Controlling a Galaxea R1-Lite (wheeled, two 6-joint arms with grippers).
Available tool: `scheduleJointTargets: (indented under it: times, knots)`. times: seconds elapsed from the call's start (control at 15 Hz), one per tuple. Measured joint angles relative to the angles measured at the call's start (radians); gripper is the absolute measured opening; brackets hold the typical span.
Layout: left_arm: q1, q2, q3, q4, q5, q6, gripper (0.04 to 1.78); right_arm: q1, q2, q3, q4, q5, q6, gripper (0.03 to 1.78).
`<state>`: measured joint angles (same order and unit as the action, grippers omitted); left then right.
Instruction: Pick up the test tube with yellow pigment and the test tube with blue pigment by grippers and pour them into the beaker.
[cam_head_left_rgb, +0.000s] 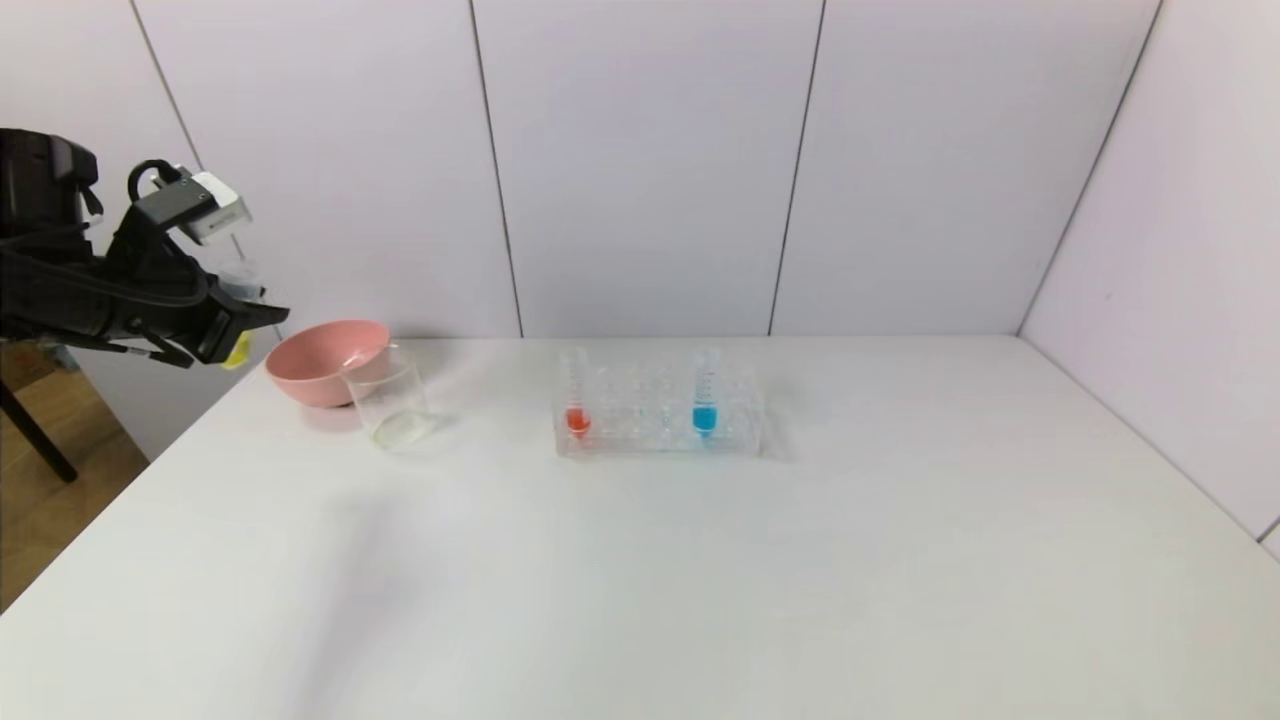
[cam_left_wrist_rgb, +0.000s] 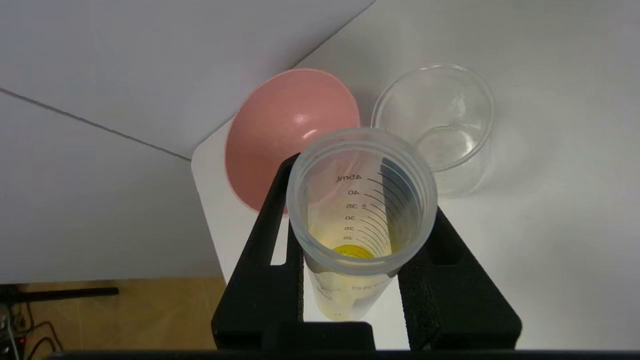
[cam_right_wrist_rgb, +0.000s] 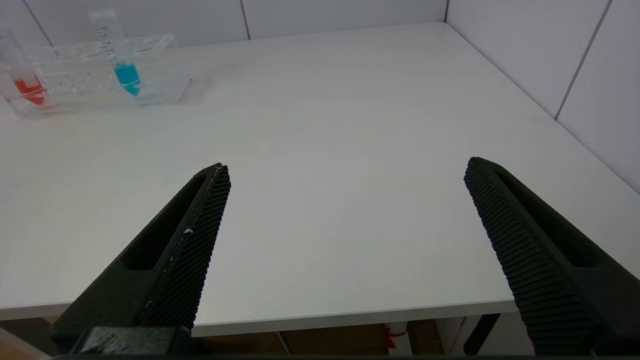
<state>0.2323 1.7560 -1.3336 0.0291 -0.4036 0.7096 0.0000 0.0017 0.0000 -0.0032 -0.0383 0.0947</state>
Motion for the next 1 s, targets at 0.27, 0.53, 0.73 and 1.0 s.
scheduleJointTargets:
  times: [0.27,0.53,0.73,1.0]
  knots:
    - [-0.005,0.047,-0.086,0.112,-0.040,0.081,0.54,0.000,0.000,0.000,0.000,0.000,0.000,1.71]
    - [-0.006,0.091,-0.221,0.310,-0.035,0.199,0.54,0.000,0.000,0.000,0.000,0.000,0.000,1.71]
    - [-0.004,0.129,-0.301,0.377,-0.034,0.260,0.54,0.000,0.000,0.000,0.000,0.000,0.000,1.71]
    - [-0.003,0.184,-0.409,0.497,-0.035,0.349,0.54,0.000,0.000,0.000,0.000,0.000,0.000,1.71]
